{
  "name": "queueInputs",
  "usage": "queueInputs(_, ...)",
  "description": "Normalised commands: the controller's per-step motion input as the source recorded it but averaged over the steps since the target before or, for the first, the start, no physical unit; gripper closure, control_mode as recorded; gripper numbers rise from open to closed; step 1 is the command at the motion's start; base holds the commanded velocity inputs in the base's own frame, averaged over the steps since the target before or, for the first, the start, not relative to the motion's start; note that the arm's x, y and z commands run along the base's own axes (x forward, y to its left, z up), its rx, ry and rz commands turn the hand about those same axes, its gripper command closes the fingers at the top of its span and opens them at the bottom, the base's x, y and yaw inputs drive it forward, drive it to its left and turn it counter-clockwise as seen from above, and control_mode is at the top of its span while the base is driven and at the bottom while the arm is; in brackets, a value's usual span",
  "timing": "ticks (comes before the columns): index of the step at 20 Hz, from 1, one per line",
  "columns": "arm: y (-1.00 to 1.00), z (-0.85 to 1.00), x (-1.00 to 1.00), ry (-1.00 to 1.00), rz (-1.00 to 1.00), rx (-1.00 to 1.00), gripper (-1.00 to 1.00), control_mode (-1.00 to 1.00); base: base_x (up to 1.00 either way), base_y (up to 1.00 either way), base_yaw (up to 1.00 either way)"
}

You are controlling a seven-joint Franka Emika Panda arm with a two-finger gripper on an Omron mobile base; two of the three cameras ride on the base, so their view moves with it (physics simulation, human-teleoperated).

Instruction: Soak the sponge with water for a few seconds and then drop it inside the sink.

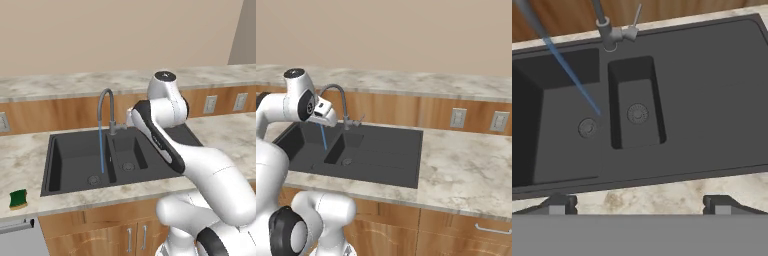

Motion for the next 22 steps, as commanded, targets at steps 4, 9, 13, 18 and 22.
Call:
queueInputs(4,0.35,0.00,-0.47,0.00,0.02,0.02,-1.00,-1.00,0.00,0.00,0.00)
queueInputs(9,0.59,0.05,-0.50,0.01,0.04,0.00,-1.00,-1.00,0.00,0.00,0.00)
queueInputs(13,0.77,0.14,-0.29,0.12,0.11,0.00,-1.00,-1.00,0.00,0.00,0.00)
queueInputs(18,0.79,0.05,-0.18,0.16,0.11,0.00,-1.00,-1.00,0.00,0.00,0.00)
queueInputs(22,0.78,0.01,-0.08,0.17,0.12,0.00,-1.00,-1.00,0.00,0.00,0.00)
